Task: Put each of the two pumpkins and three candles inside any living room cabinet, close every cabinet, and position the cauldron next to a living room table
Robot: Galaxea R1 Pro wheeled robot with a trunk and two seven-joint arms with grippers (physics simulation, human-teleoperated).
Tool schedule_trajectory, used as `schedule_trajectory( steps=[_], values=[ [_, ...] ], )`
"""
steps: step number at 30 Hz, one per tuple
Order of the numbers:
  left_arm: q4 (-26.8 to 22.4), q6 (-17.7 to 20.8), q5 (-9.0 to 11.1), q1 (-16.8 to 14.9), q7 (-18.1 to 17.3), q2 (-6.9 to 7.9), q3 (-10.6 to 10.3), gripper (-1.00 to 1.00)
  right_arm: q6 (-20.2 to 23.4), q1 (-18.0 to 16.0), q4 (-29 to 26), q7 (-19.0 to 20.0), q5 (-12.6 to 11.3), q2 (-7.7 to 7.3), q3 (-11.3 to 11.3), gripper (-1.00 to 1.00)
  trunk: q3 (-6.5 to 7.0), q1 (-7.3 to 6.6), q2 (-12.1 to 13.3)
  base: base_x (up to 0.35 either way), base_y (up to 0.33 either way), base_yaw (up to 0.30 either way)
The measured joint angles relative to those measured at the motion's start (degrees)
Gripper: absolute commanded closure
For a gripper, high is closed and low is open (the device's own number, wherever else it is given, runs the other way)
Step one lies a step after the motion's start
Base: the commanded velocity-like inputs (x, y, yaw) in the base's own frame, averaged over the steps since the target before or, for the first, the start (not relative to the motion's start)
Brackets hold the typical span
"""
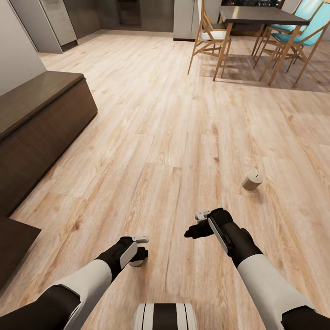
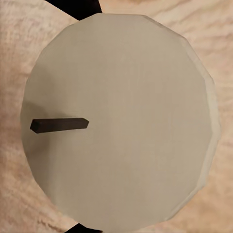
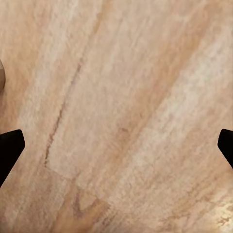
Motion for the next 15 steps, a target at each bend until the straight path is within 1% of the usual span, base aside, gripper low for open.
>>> schedule_trajectory(
  steps=[7, 15],
  values=[
    [0.01, 0.00, 0.00, 0.01, 0.00, 0.00, 0.00, -1.00, 0.00, 0.00, 0.00, 0.00, 0.00, 0.00, 0.00, -1.00, 0.00, 0.00, 0.00, 0.000, 0.000, 0.000],
    [-0.03, 0.00, 0.08, 0.00, -0.08, 0.00, 0.02, -1.00, 0.00, 0.00, 0.00, -0.01, 0.01, 0.00, 0.02, -1.00, -1.77, 0.21, -0.10, 0.000, 0.000, 0.000]
  ],
)
